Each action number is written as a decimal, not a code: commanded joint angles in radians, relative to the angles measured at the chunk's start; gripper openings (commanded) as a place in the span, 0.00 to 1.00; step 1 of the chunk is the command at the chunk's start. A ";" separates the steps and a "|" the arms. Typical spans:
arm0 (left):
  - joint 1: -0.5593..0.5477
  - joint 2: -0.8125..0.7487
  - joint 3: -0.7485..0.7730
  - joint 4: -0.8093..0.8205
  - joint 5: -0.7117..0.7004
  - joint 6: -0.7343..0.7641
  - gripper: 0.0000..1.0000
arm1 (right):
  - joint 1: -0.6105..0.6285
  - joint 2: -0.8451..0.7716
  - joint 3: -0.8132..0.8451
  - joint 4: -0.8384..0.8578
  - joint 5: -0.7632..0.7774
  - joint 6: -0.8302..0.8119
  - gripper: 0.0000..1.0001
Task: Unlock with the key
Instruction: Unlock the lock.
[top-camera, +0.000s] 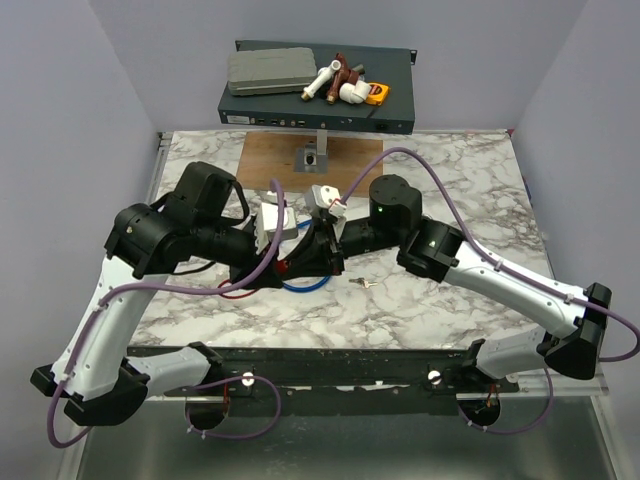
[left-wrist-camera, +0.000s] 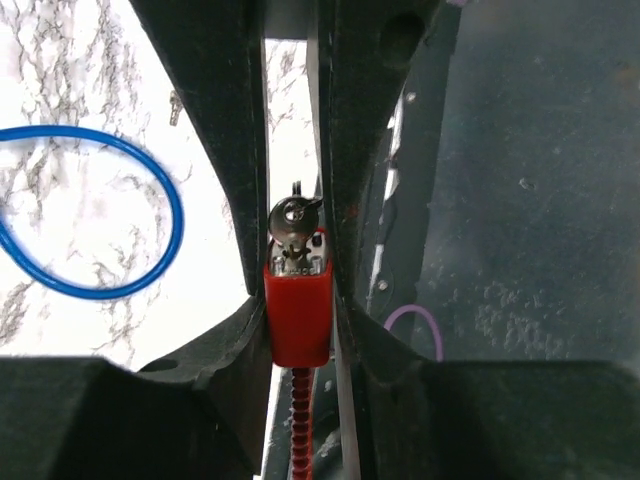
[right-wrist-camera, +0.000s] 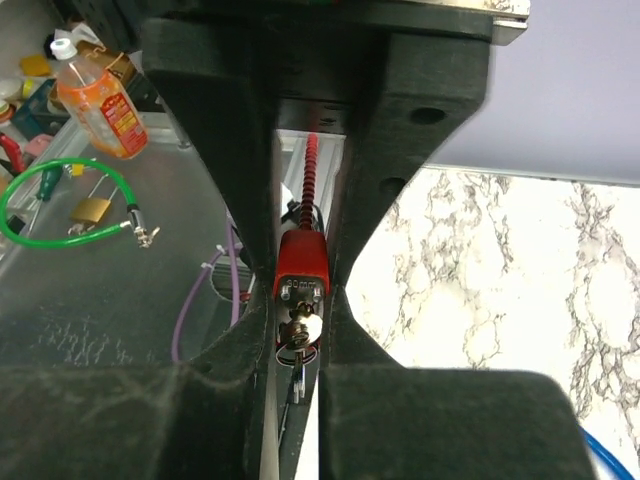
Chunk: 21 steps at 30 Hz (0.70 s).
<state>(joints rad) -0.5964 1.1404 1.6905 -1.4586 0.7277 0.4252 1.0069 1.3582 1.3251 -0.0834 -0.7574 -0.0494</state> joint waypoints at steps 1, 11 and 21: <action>-0.001 -0.004 0.094 -0.054 0.042 0.038 0.50 | 0.006 0.005 0.026 -0.027 0.062 -0.015 0.01; 0.000 -0.094 0.130 -0.108 -0.192 0.160 0.72 | 0.005 -0.050 -0.052 0.041 0.076 0.044 0.01; 0.017 -0.184 -0.030 0.076 -0.339 0.138 0.64 | 0.006 -0.021 -0.109 0.271 -0.020 0.237 0.01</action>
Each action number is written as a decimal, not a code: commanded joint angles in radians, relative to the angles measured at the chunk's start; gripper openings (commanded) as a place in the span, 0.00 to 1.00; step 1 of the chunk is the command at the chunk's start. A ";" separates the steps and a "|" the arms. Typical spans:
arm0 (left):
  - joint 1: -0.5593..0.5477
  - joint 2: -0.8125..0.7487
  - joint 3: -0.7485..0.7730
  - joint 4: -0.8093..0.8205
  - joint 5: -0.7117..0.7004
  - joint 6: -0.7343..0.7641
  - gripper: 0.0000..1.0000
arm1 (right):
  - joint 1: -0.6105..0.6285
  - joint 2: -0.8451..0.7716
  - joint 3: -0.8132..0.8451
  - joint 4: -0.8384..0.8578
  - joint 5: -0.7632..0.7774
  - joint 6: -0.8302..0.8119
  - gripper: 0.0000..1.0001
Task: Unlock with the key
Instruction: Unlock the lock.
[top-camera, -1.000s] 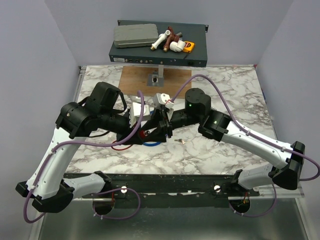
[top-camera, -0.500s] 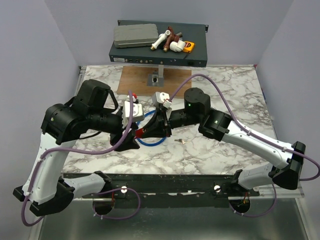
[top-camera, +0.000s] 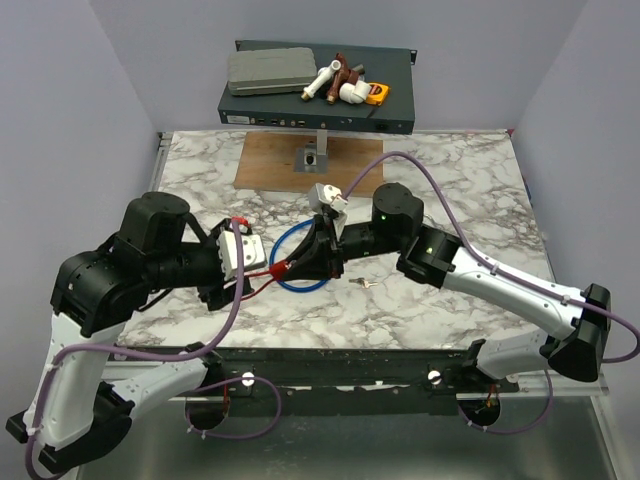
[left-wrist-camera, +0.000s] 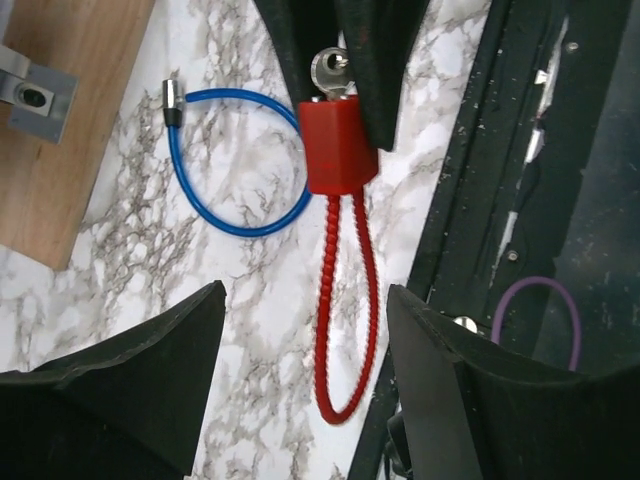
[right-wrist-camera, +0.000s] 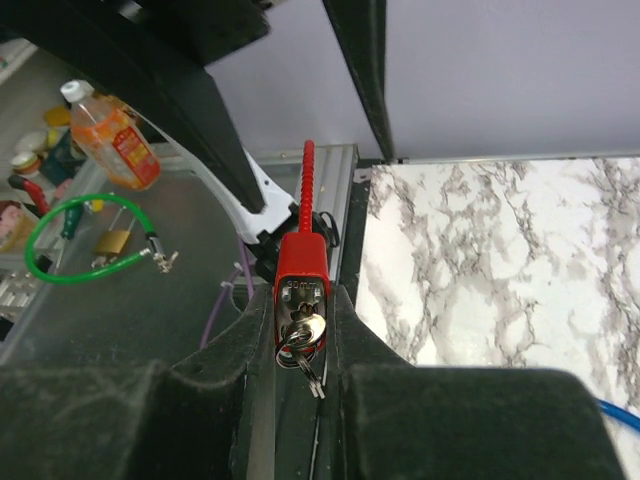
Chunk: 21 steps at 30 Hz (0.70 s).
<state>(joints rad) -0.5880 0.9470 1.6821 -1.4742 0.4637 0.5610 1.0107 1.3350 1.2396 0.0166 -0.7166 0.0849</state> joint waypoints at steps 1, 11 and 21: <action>0.010 0.011 -0.022 0.104 -0.080 0.000 0.63 | 0.002 0.007 -0.029 0.192 -0.068 0.120 0.01; 0.010 0.020 -0.035 0.091 -0.005 0.023 0.10 | 0.002 0.037 -0.058 0.284 -0.057 0.209 0.01; 0.055 -0.064 -0.109 0.001 0.051 0.054 0.00 | 0.000 -0.050 -0.173 0.348 0.159 0.222 0.01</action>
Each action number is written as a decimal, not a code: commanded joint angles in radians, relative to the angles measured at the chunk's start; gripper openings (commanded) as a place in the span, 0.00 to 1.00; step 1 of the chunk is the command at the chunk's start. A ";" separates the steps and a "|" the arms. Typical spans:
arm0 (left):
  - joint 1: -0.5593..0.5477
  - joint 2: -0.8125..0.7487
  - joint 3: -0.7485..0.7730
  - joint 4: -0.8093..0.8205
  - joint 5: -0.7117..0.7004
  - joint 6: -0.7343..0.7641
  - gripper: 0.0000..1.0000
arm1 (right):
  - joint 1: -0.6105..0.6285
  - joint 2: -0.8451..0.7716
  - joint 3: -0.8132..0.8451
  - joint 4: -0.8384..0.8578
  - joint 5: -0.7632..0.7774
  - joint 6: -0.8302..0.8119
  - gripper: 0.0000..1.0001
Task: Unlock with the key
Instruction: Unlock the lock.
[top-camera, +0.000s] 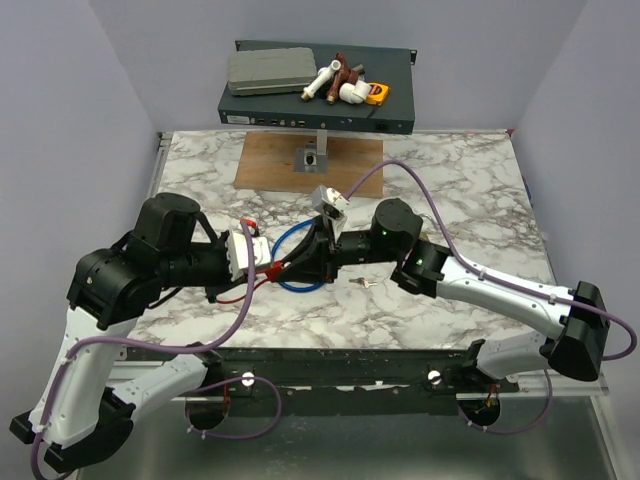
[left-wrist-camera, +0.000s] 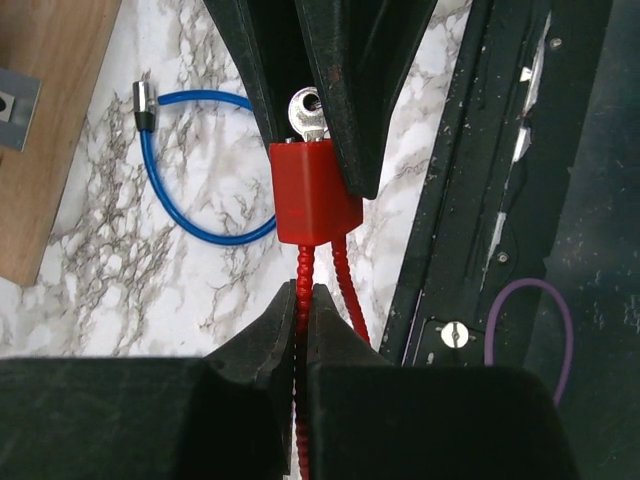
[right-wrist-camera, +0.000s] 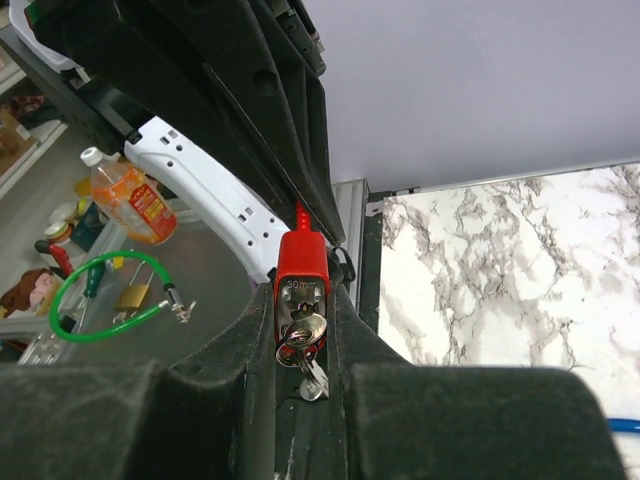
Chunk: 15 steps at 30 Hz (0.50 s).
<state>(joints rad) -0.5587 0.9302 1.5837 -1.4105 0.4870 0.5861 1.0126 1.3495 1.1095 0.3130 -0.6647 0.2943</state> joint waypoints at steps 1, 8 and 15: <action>0.028 -0.054 -0.017 -0.071 0.031 0.033 0.00 | 0.000 -0.069 -0.051 0.061 0.121 0.016 0.01; 0.032 -0.034 -0.016 -0.092 0.061 0.054 0.01 | -0.001 -0.036 -0.047 0.091 0.057 0.047 0.01; 0.032 -0.040 0.061 0.035 -0.053 0.008 0.53 | -0.001 -0.006 -0.014 0.035 0.081 0.014 0.01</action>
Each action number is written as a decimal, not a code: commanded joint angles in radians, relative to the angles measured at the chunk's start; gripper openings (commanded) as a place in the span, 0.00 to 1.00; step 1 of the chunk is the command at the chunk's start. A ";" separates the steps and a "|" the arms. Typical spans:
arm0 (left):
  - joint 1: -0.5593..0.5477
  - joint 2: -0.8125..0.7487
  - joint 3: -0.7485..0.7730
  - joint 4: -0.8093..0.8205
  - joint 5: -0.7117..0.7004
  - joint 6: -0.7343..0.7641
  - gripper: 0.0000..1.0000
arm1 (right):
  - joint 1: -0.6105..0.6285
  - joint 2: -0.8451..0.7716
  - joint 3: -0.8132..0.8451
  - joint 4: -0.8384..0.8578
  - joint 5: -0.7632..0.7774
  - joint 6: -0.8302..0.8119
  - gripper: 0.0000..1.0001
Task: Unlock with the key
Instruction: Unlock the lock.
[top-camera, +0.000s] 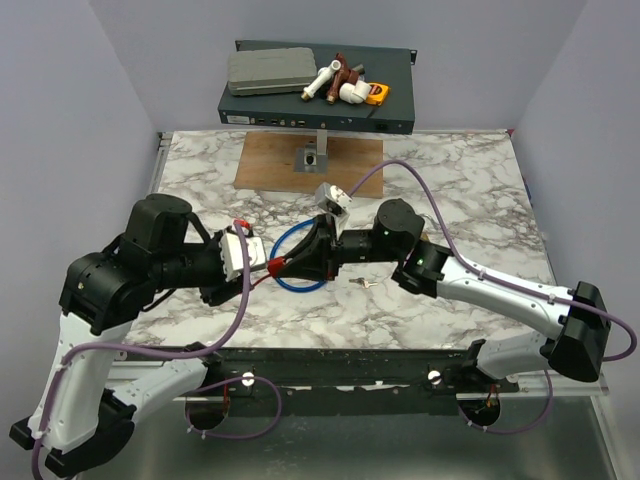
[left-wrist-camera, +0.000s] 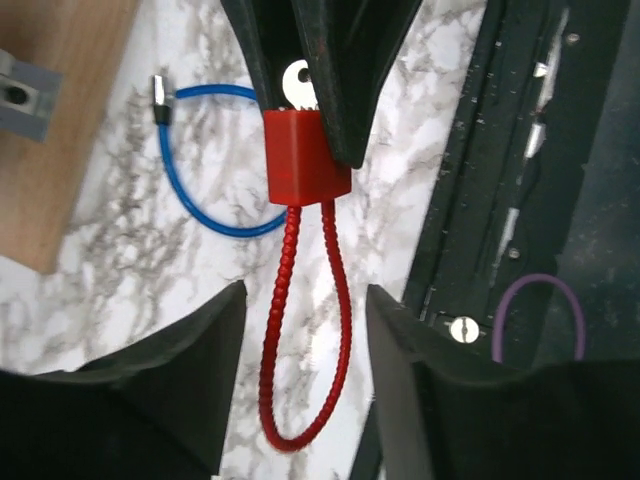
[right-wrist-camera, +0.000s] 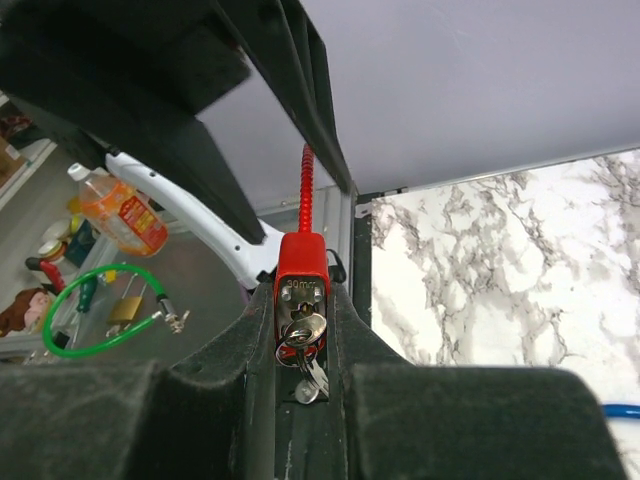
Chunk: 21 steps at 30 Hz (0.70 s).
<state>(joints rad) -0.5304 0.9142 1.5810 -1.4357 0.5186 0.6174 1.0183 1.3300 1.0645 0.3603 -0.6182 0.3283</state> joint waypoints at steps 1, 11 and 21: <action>0.004 -0.028 0.078 0.080 -0.111 -0.027 0.55 | -0.007 0.015 0.034 -0.025 0.060 -0.028 0.00; 0.004 -0.289 -0.147 0.425 -0.040 0.016 0.96 | -0.007 0.037 0.071 0.027 0.151 0.000 0.01; 0.003 -0.354 -0.338 0.586 -0.165 -0.062 0.82 | -0.007 0.043 0.054 0.169 0.109 0.100 0.01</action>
<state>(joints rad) -0.5301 0.6140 1.2991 -0.9867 0.4244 0.5835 1.0126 1.3640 1.1000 0.4229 -0.4995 0.3790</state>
